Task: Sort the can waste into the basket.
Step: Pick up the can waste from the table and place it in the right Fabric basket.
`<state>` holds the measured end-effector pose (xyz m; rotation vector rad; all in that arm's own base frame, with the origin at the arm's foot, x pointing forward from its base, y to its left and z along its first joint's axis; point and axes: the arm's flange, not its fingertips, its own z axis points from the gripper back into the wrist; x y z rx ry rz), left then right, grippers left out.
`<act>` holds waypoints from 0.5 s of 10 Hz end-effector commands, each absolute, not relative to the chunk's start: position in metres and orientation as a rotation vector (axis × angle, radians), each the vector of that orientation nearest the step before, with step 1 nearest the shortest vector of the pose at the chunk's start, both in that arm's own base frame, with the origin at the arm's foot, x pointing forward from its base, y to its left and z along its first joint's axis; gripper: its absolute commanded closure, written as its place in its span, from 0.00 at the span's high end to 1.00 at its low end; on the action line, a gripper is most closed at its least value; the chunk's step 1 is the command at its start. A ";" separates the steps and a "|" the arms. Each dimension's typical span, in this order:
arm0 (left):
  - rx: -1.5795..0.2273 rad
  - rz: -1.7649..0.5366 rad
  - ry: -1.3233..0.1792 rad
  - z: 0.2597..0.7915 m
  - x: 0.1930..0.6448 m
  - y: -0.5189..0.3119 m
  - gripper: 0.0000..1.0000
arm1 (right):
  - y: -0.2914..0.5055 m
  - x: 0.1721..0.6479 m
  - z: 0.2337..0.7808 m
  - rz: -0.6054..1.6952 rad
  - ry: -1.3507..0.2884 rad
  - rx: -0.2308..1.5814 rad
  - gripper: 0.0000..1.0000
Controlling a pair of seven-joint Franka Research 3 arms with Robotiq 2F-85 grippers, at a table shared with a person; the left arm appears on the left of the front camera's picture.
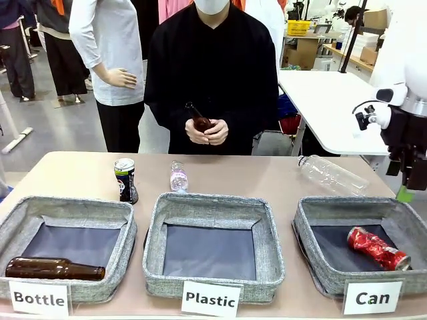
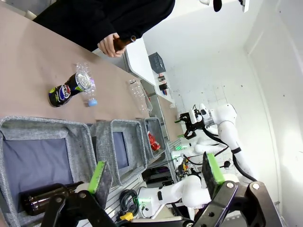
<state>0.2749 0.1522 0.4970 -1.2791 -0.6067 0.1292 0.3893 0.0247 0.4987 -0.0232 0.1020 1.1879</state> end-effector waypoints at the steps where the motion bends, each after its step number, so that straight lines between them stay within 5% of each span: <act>1: -1.297 0.141 -0.608 0.499 0.275 0.150 1.00 | 0.029 0.399 0.515 0.931 0.120 0.314 1.00; 5: -1.297 0.141 -0.608 0.499 0.275 0.150 1.00 | -0.007 0.400 0.527 0.412 -0.060 1.474 1.00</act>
